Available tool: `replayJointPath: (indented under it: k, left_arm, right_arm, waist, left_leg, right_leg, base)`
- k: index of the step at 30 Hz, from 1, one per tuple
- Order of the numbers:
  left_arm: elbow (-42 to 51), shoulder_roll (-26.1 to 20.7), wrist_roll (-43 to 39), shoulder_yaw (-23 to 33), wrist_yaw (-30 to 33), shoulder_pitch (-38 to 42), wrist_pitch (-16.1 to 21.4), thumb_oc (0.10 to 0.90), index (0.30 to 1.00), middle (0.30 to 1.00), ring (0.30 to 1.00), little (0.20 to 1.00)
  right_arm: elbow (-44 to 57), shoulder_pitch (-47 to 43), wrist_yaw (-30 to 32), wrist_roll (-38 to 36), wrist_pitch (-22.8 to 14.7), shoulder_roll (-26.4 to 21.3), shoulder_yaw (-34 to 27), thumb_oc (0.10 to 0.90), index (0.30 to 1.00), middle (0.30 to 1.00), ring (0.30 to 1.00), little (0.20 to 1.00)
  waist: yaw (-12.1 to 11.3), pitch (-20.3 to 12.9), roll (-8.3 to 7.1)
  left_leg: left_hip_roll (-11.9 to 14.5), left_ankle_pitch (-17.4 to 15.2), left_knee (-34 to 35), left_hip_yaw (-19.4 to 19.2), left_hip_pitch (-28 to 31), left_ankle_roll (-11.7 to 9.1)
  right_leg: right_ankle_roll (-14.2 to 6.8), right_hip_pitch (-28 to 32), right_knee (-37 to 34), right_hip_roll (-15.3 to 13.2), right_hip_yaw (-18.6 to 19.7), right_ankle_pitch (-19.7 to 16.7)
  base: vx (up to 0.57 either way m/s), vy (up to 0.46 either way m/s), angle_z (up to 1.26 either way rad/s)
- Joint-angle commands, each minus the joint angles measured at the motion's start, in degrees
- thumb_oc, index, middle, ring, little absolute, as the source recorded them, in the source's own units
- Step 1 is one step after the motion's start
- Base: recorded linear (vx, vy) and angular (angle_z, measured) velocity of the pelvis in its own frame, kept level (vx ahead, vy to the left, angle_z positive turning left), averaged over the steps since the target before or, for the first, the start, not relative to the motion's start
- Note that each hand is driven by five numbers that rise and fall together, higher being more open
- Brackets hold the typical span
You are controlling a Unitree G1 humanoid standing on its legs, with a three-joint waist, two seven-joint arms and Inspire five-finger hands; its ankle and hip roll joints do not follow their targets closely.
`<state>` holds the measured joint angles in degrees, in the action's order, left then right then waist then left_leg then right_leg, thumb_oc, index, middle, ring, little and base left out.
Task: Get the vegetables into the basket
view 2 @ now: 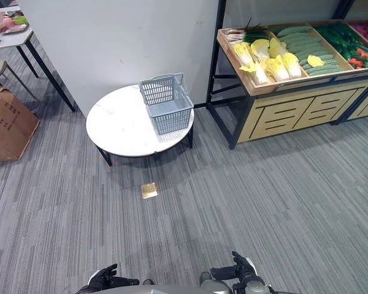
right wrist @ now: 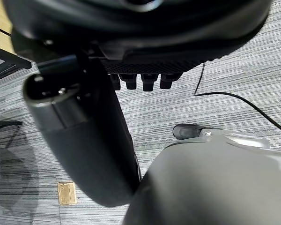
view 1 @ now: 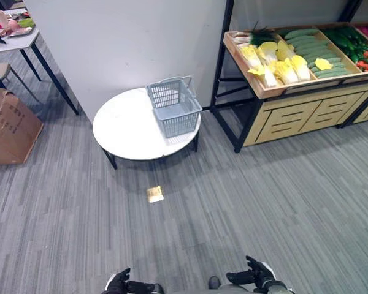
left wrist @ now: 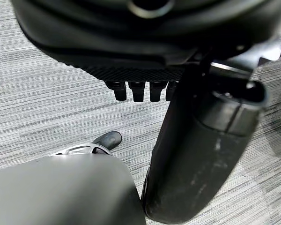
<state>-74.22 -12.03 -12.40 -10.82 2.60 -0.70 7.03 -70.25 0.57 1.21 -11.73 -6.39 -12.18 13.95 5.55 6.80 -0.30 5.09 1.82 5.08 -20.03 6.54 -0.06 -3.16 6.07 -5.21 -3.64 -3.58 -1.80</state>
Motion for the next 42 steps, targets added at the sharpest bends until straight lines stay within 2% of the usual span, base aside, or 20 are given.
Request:
replayJointPath:
  k: [1, 34, 40, 42]
  left_arm:
    - [-0.61, 2.65, 0.40, -1.47, 0.22, 3.04, 1.77, 0.900, 1.000, 1.000, 1.000, 1.000]
    - [2.72, 3.49, -1.20, -3.69, 0.59, 3.32, 1.79, 0.900, 1.000, 1.000, 1.000, 1.000]
    - [3.21, 2.43, -2.05, -3.06, 1.69, 4.69, 2.17, 0.900, 1.000, 1.000, 1.000, 1.000]
    - [3.12, 2.36, -2.87, -2.44, 1.62, 4.73, 2.12, 0.900, 1.000, 1.000, 1.000, 1.000]
  right_arm:
    - [-3.35, 0.28, -0.11, 0.36, 0.66, -0.86, 2.79, 0.900, 1.000, 1.000, 1.000, 1.000]
    - [-2.58, -0.76, 0.02, 0.04, 0.65, -3.00, 2.77, 0.900, 1.000, 1.000, 1.000, 1.000]
    - [-1.92, -1.75, 0.66, -1.92, 0.12, -3.78, 1.87, 0.900, 1.000, 1.000, 1.000, 1.000]
    - [-2.00, -1.67, 0.60, -1.99, -0.08, -4.02, 1.65, 0.900, 1.000, 1.000, 1.000, 1.000]
  waist:
    - [0.58, 1.99, -0.14]
    - [0.32, 3.87, 1.00]
    - [0.70, 6.24, 2.11]
    - [0.87, 6.36, 2.18]
  left_leg:
    - [2.82, -4.16, -0.08, 4.41, 4.68, -6.08]
    - [3.65, -3.15, -0.08, 5.17, 4.23, -6.59]
    - [6.06, -1.57, -0.74, 5.51, 2.45, -6.87]
    - [6.57, -1.76, -3.06, 5.53, 1.60, -7.16]
  right_leg:
    - [-4.27, 0.77, 0.21, -3.47, 0.93, 1.61]
    - [-3.63, 0.82, 0.21, -2.58, 0.34, 2.10]
    - [-2.43, -7.49, 12.85, -0.20, 1.49, 7.01]
    - [-1.81, -8.18, 14.36, 0.35, 1.87, 8.14]
  base:
    - [0.00, 0.000, 0.00]
    - [0.00, -0.002, 0.00]
    - [-0.05, -0.071, -0.01]
    - [0.00, -0.118, -0.01]
